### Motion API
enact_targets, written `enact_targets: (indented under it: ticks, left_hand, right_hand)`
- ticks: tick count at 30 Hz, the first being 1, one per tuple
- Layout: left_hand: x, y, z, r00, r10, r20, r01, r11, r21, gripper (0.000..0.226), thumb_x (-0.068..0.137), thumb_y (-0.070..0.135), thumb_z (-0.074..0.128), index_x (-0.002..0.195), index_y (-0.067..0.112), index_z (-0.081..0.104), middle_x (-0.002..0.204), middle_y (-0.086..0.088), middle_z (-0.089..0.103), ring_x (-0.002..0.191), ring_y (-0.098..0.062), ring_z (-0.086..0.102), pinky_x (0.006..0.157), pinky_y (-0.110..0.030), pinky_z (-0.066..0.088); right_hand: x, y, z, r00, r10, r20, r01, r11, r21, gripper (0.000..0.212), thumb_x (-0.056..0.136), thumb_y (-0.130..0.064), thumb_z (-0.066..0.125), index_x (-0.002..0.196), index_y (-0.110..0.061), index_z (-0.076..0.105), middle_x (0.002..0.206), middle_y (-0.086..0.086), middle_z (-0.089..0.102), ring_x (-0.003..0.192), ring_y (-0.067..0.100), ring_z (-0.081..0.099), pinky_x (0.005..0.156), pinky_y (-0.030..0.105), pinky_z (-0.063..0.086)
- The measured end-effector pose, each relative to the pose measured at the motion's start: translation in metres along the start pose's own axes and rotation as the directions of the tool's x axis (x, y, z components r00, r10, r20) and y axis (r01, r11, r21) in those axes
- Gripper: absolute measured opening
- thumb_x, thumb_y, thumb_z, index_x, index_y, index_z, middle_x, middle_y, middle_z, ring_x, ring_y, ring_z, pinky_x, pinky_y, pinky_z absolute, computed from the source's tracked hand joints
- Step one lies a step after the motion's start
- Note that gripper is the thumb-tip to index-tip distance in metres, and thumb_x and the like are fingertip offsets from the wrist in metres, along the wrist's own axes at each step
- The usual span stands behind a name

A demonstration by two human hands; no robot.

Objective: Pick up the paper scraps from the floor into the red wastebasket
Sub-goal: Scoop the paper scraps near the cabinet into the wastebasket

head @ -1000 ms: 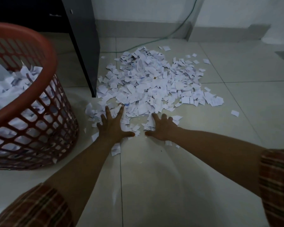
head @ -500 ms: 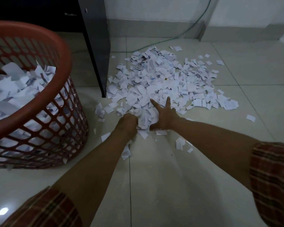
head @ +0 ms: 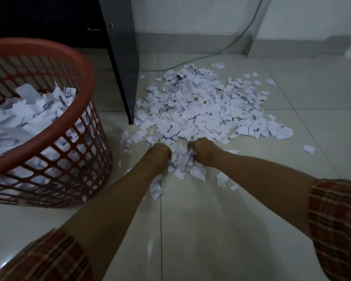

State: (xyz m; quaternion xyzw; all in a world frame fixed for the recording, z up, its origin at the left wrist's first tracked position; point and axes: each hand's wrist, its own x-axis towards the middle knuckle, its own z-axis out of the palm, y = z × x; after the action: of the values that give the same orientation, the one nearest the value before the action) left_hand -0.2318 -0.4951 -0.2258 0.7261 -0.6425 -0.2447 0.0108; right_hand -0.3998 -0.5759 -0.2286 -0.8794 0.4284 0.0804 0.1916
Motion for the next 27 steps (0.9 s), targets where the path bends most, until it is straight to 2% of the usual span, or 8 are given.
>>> enact_targets:
  ticks: [3, 7, 9, 12, 17, 20, 27]
  left_hand:
    - [-0.005, 0.009, -0.013, 1.000, -0.006, 0.017, 0.005, 0.999, 0.043, 0.026, 0.084, 0.004, 0.068, 0.109, 0.007, 0.072, 0.113, -0.015, 0.064, 0.104, -0.027, 0.062, 0.088, -0.028, 0.050]
    - [-0.009, 0.021, -0.029, 0.999, 0.028, -0.036, -0.027, 0.998, 0.051, 0.035, 0.087, 0.003, 0.066, 0.121, 0.011, 0.067, 0.125, -0.012, 0.058, 0.112, -0.026, 0.057, 0.092, -0.027, 0.046]
    - [-0.014, 0.028, -0.038, 0.998, 0.032, -0.052, -0.029, 0.999, 0.041, 0.034, 0.088, 0.003, 0.063, 0.121, 0.012, 0.067, 0.126, -0.010, 0.058, 0.113, -0.026, 0.057, 0.093, -0.027, 0.046]
    - [-0.023, 0.036, -0.053, 0.986, 0.076, -0.147, -0.074, 0.997, 0.019, 0.029, 0.091, 0.003, 0.054, 0.115, 0.012, 0.069, 0.120, -0.008, 0.062, 0.111, -0.024, 0.057, 0.091, -0.028, 0.046]
    - [-0.038, 0.052, -0.090, 0.973, 0.125, -0.193, -0.115, 0.991, 0.061, 0.028, 0.086, 0.006, 0.064, 0.112, 0.014, 0.071, 0.117, -0.009, 0.061, 0.108, -0.026, 0.058, 0.086, -0.027, 0.047]
    - [-0.045, 0.059, -0.113, 0.957, 0.165, -0.237, -0.145, 0.985, 0.098, 0.026, 0.083, 0.004, 0.067, 0.108, 0.012, 0.072, 0.113, -0.011, 0.063, 0.105, -0.027, 0.060, 0.085, -0.032, 0.052]
    - [-0.084, 0.061, -0.195, 0.893, 0.214, -0.396, -0.175, 0.976, 0.131, 0.024, 0.083, 0.004, 0.070, 0.106, 0.011, 0.073, 0.115, -0.011, 0.063, 0.104, -0.027, 0.060, 0.089, -0.033, 0.051]
  right_hand:
    - [-0.006, 0.001, -0.008, 0.999, -0.006, -0.038, 0.005, 1.000, -0.016, 0.021, 0.083, 0.000, 0.056, 0.102, -0.004, 0.065, 0.105, 0.021, 0.064, 0.096, 0.034, 0.062, 0.068, 0.025, 0.037]
    - [-0.013, 0.002, -0.024, 0.998, -0.004, -0.062, 0.006, 1.000, 0.023, 0.027, 0.083, 0.000, 0.056, 0.107, -0.006, 0.066, 0.109, 0.020, 0.062, 0.100, 0.033, 0.060, 0.071, 0.024, 0.037]
    - [-0.016, 0.003, -0.035, 0.995, -0.030, -0.100, 0.033, 0.999, 0.035, 0.019, 0.079, 0.002, 0.057, 0.095, -0.002, 0.067, 0.097, 0.023, 0.064, 0.091, 0.035, 0.062, 0.067, 0.026, 0.037]
    - [-0.023, -0.001, -0.054, 0.981, -0.091, -0.173, 0.097, 0.995, 0.024, 0.008, 0.072, 0.003, 0.060, 0.078, 0.000, 0.065, 0.080, 0.021, 0.066, 0.077, 0.035, 0.063, 0.061, 0.032, 0.043]
    - [-0.039, -0.011, -0.094, 0.939, -0.148, -0.310, 0.166, 0.986, 0.031, 0.007, 0.076, 0.001, 0.066, 0.081, -0.003, 0.068, 0.083, 0.016, 0.069, 0.081, 0.031, 0.063, 0.067, 0.032, 0.045]
    - [-0.042, -0.015, -0.117, 0.912, -0.145, -0.383, 0.174, 0.984, 0.043, 0.013, 0.075, 0.001, 0.068, 0.088, -0.001, 0.071, 0.090, 0.017, 0.071, 0.088, 0.032, 0.065, 0.074, 0.034, 0.050]
    - [-0.051, -0.046, -0.193, 0.797, -0.107, -0.595, 0.217, 0.969, 0.116, 0.020, 0.075, 0.001, 0.071, 0.095, -0.002, 0.073, 0.097, 0.016, 0.072, 0.093, 0.029, 0.066, 0.075, 0.024, 0.042]
